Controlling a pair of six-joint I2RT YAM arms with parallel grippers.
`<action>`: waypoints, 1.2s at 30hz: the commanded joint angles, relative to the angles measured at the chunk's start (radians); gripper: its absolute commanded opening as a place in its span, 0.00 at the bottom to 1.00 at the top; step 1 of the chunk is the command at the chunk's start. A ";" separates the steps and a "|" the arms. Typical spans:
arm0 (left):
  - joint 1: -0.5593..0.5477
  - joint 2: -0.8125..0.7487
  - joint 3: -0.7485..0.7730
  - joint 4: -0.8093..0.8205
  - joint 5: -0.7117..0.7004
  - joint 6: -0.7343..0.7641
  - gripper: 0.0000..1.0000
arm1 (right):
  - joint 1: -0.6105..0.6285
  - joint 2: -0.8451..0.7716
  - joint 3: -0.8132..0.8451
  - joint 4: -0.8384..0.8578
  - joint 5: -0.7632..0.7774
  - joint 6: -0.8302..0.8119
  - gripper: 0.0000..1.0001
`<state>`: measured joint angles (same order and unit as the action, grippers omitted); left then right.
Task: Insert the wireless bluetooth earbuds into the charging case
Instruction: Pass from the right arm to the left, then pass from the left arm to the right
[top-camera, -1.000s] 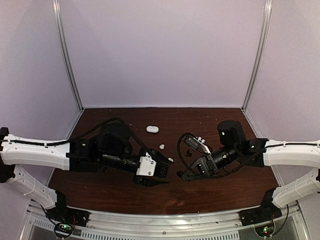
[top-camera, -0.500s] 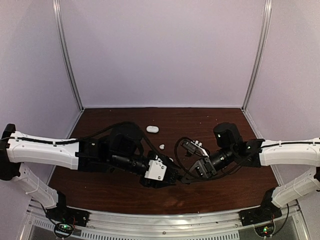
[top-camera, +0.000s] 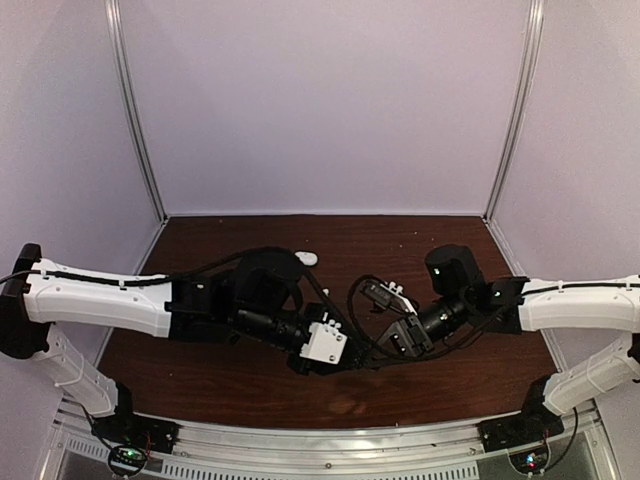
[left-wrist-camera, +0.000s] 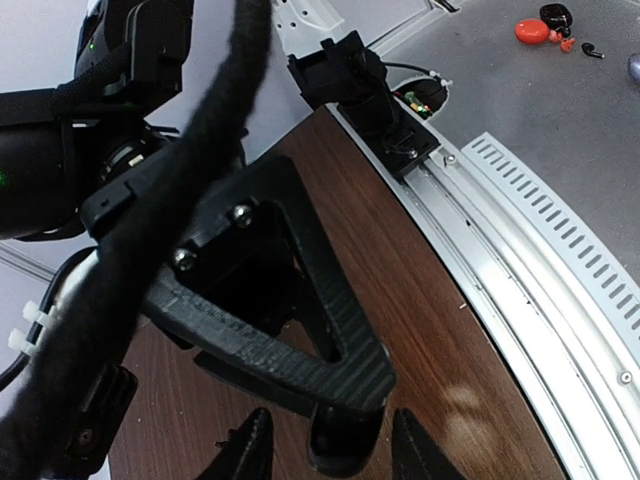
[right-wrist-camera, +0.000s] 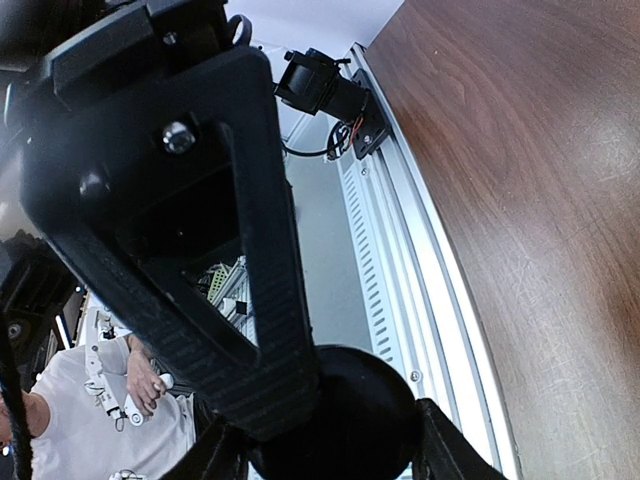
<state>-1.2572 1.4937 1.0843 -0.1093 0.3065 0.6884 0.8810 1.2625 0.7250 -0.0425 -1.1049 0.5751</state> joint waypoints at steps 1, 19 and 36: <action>-0.010 0.020 0.037 -0.017 -0.016 0.024 0.40 | 0.006 0.004 0.031 -0.001 -0.016 -0.015 0.42; -0.008 0.013 0.036 -0.016 -0.014 -0.057 0.04 | 0.002 -0.006 0.086 -0.064 0.002 -0.096 0.79; 0.197 -0.163 -0.201 0.681 0.247 -0.717 0.02 | -0.062 -0.303 0.073 0.170 0.415 -0.268 0.88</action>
<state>-1.0760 1.3571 0.9150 0.2260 0.4603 0.2386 0.8238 0.9871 0.8413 -0.0460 -0.8352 0.3454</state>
